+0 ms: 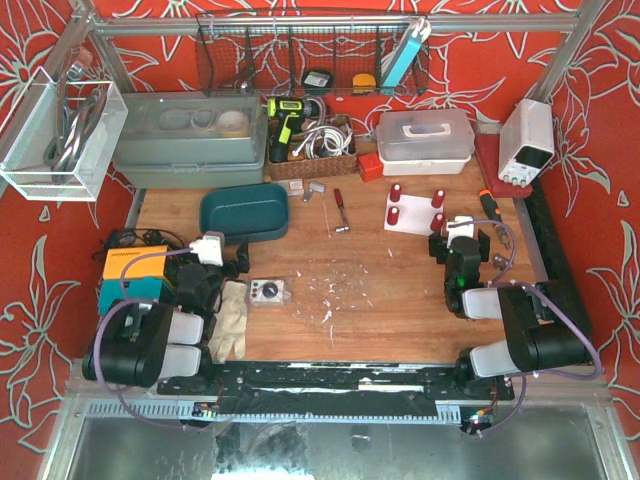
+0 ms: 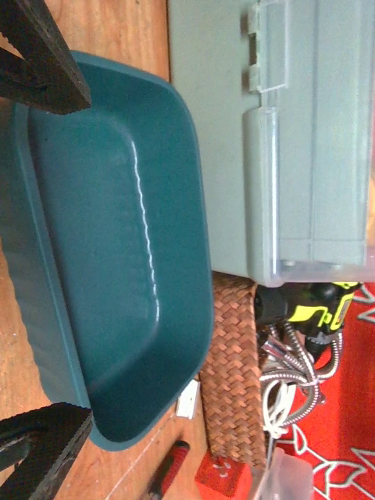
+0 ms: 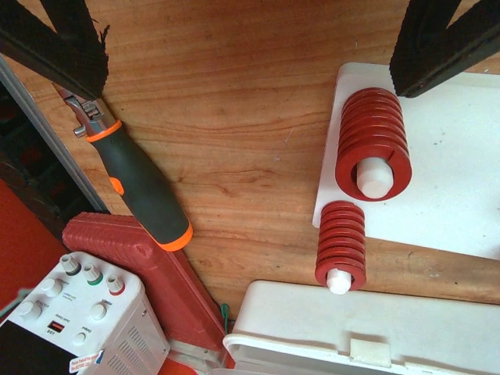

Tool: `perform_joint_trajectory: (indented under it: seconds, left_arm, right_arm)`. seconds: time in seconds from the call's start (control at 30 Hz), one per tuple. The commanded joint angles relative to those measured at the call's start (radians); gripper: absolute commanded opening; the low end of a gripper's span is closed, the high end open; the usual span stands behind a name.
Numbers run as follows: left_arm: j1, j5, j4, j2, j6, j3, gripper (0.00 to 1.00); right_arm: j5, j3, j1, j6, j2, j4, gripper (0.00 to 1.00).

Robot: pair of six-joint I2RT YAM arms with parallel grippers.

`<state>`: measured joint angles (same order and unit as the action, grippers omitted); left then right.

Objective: Install the large spring

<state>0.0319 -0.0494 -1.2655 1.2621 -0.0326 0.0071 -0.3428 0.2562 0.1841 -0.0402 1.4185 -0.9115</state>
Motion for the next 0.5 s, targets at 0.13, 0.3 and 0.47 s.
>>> perform_joint_trajectory:
  seconds: [0.13,0.3,0.47]
  left_arm:
    - [-0.006,-0.032,-0.025,0.131,0.005,0.068,1.00]
    - [-0.007,0.004,-0.004,0.146,0.020,0.090,1.00]
    - [-0.006,0.001,0.002,0.143,0.018,0.090,1.00]
  right_arm:
    - [-0.025,0.017,-0.005,0.016,-0.001,0.010,0.99]
    - [-0.025,0.018,-0.004,0.017,-0.001,0.008,0.99]
    - [-0.025,0.017,-0.005,0.016,-0.001,0.008,0.99]
